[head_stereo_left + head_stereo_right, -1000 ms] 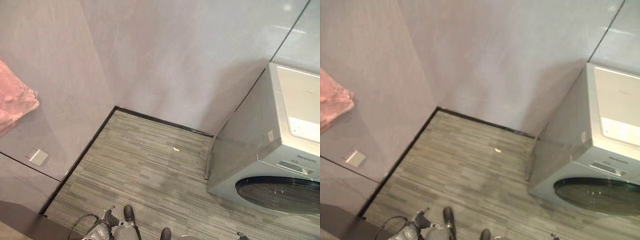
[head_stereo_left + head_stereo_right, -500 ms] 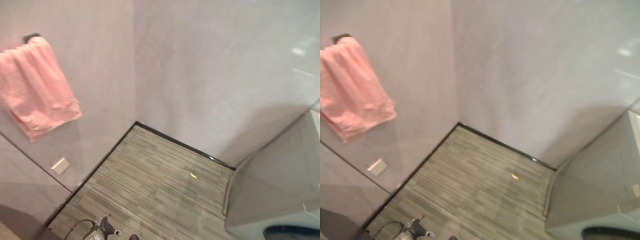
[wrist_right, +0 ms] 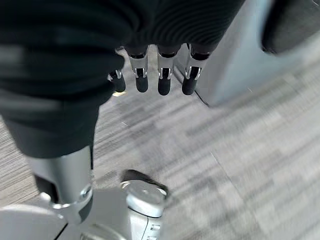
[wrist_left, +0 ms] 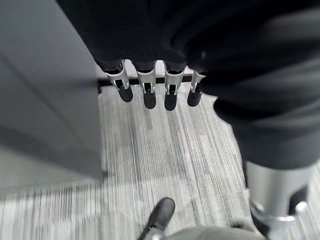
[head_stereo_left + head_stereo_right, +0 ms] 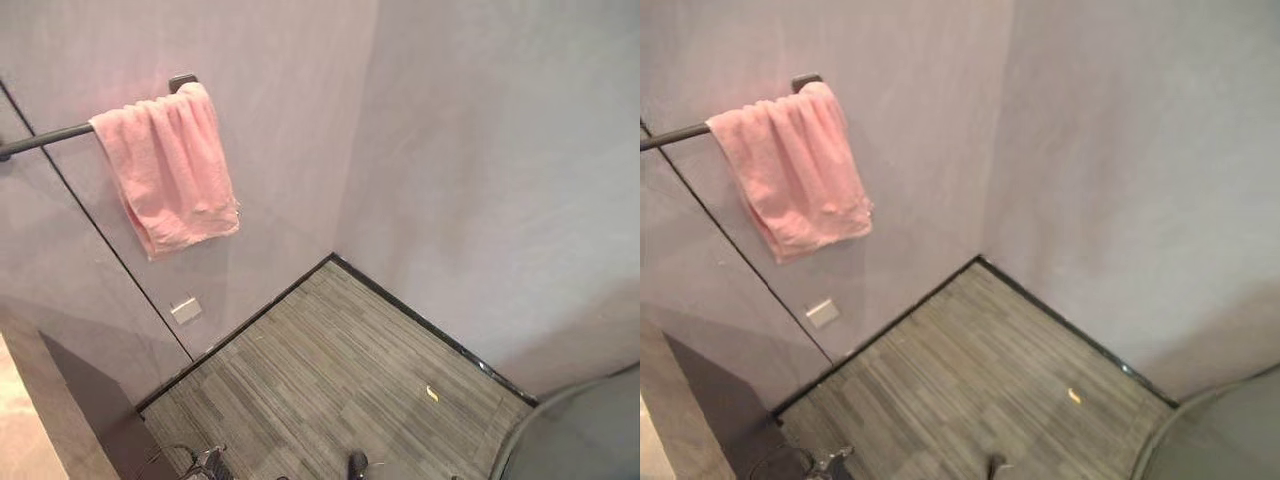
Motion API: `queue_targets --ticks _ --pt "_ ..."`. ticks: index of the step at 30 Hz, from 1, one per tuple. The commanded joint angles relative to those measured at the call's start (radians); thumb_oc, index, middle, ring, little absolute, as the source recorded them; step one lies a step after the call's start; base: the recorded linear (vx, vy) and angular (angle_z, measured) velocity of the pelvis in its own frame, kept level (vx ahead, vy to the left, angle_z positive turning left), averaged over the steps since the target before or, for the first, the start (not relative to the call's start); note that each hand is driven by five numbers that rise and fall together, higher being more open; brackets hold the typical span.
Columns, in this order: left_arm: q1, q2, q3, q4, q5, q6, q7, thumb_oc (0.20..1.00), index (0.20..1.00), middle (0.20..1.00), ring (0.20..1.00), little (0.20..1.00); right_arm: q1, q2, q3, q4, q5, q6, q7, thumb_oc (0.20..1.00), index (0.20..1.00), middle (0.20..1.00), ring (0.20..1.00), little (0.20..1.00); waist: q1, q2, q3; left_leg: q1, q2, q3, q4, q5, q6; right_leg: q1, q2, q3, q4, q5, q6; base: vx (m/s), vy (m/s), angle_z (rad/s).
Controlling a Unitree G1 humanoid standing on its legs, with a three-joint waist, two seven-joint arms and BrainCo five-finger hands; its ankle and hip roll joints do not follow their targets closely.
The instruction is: Put brush and paste in cup on sink, flatten towel.
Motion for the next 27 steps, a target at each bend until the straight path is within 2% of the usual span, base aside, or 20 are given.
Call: queue_targets --ticks 1,2,3,5,6,10,11,12,14,17,23,25,27 --pt "-0.009 0.003 0.032 0.010 -0.001 -0.019 -0.006 1.000 1.000 1.000 1.000 1.000 -0.028 -0.029 -0.014 -0.019 -0.015 -0.014 0.006 1.000 1.000 1.000 1.000 1.000 -0.029 0.015 0.036 0.086 -0.042 0.035 0.013 -0.045 -0.084 -0.059 0.007 0.104 0.071 0.119 0.027 0.35 -0.133 1.07" --pt "-0.004 0.005 0.033 0.015 -0.004 -0.019 -0.008 1.000 1.000 1.000 1.000 1.000 -0.024 -0.026 -0.008 -0.026 -0.016 -0.017 0.013 1.000 1.000 1.000 1.000 1.000 -0.035 0.010 0.035 0.094 -0.041 0.010 0.014 -0.049 -0.087 -0.056 0.021 0.136 0.083 0.120 0.033 0.17 -0.079 1.08" --pt "-0.004 0.005 0.033 0.015 -0.004 -0.019 -0.008 1.000 1.000 1.000 1.000 1.000 -0.024 -0.026 -0.008 -0.026 -0.016 -0.017 0.013 1.000 1.000 1.000 1.000 1.000 -0.036 0.010 0.036 0.096 -0.041 0.008 0.013 -0.049 -0.087 -0.055 0.021 0.135 0.085 0.118 0.032 0.16 -0.090 1.27" --pt "-0.004 0.004 0.023 0.022 0.008 -0.017 -0.006 1.000 1.000 1.000 1.000 1.000 -0.020 -0.027 -0.006 -0.018 -0.018 -0.015 0.021 1.000 1.000 1.000 1.000 1.000 -0.038 0.004 0.029 0.095 -0.034 -0.027 0.029 -0.064 -0.097 -0.027 0.020 0.144 0.074 0.093 0.021 0.20 -0.139 0.86" --pt "-0.003 0.004 0.019 0.022 0.007 -0.017 -0.008 1.000 1.000 1.000 1.000 1.000 -0.018 -0.030 -0.001 -0.006 -0.027 -0.014 0.022 1.000 1.000 1.000 1.000 1.000 -0.040 0.009 0.018 0.096 -0.016 -0.062 0.040 -0.057 -0.110 -0.017 0.038 0.142 0.085 0.070 0.004 0.27 -0.212 0.57" --pt "-0.004 -0.004 0.021 0.017 -0.021 -0.018 -0.006 1.000 1.000 1.000 1.000 1.000 -0.023 -0.054 -0.015 0.014 -0.036 -0.007 0.017 1.000 1.000 1.000 1.000 1.000 -0.034 0.020 -0.008 0.073 0.017 -0.108 0.068 -0.032 -0.140 0.014 0.037 0.057 0.073 0.040 -0.022 0.19 -0.160 0.73" --pt "-0.004 -0.004 0.021 0.017 -0.021 -0.018 -0.006 1.000 1.000 1.000 1.000 1.000 -0.023 -0.055 -0.015 0.014 -0.036 -0.007 0.017 1.000 1.000 1.000 1.000 1.000 -0.037 0.021 -0.008 0.073 0.017 -0.110 0.068 -0.032 -0.140 0.015 0.037 0.055 0.073 0.040 -0.022 0.15 -0.158 0.55" --pt "-0.010 -0.005 0.015 0.008 -0.028 -0.018 -0.004 1.000 1.000 1.000 1.000 1.000 -0.032 -0.066 -0.026 0.014 -0.025 -0.007 0.010 1.000 1.000 1.000 1.000 1.000 -0.033 0.023 -0.014 0.062 0.031 -0.117 0.076 -0.022 -0.154 0.026 0.033 0.012 0.072 0.024 -0.030 0.14 -0.149 0.58" --pt "-0.016 -0.001 0.016 -0.001 -0.037 -0.019 -0.001 1.000 1.000 1.000 1.000 1.000 -0.036 -0.078 -0.033 0.000 -0.006 -0.014 0.007 1.000 1.000 1.000 1.000 1.000 -0.032 0.020 -0.017 0.058 0.048 -0.119 0.083 -0.006 -0.172 0.042 0.034 -0.023 0.071 0.010 -0.041 0.16 -0.177 0.76" --pt "-0.016 0.013 0.020 -0.013 -0.042 -0.023 0.004 1.000 1.000 1.000 1.000 1.000 -0.039 -0.081 -0.017 -0.037 -0.001 -0.023 0.009 1.000 1.000 1.000 1.000 1.000 -0.027 0.010 -0.022 0.062 0.066 -0.118 0.087 0.018 -0.190 0.064 0.044 -0.055 0.074 -0.007 -0.052 0.11 -0.143 0.43" --pt "-0.015 0.025 0.025 -0.024 -0.049 -0.029 0.006 1.000 1.000 1.000 1.000 1.000 -0.034 -0.073 0.013 -0.048 -0.015 -0.025 0.018 1.000 1.000 1.000 1.000 1.000 -0.018 0.000 -0.024 0.067 0.080 -0.122 0.094 0.040 -0.204 0.081 0.060 -0.079 0.087 -0.033 -0.068 0.07 -0.113 0.21" --pt "-0.012 0.035 0.044 -0.030 -0.068 -0.032 0.010 1.000 1.000 1.000 1.000 1.000 -0.031 -0.068 0.027 -0.047 -0.023 -0.025 0.024 1.000 1.000 1.000 1.000 1.000 -0.012 -0.004 -0.017 0.052 0.084 -0.129 0.135 0.066 -0.213 0.081 0.075 -0.083 0.102 -0.054 -0.082 0.07 -0.156 0.02" --pt "-0.011 0.038 0.058 -0.034 -0.084 -0.032 0.012 1.000 1.000 1.000 1.000 1.000 -0.032 -0.063 0.036 -0.046 -0.022 -0.023 0.026 1.000 1.000 1.000 1.000 1.000 -0.004 -0.010 -0.003 0.007 0.074 -0.127 0.232 0.093 -0.221 0.088 0.082 -0.076 0.099 -0.065 -0.097 0.01 -0.116 -0.08"
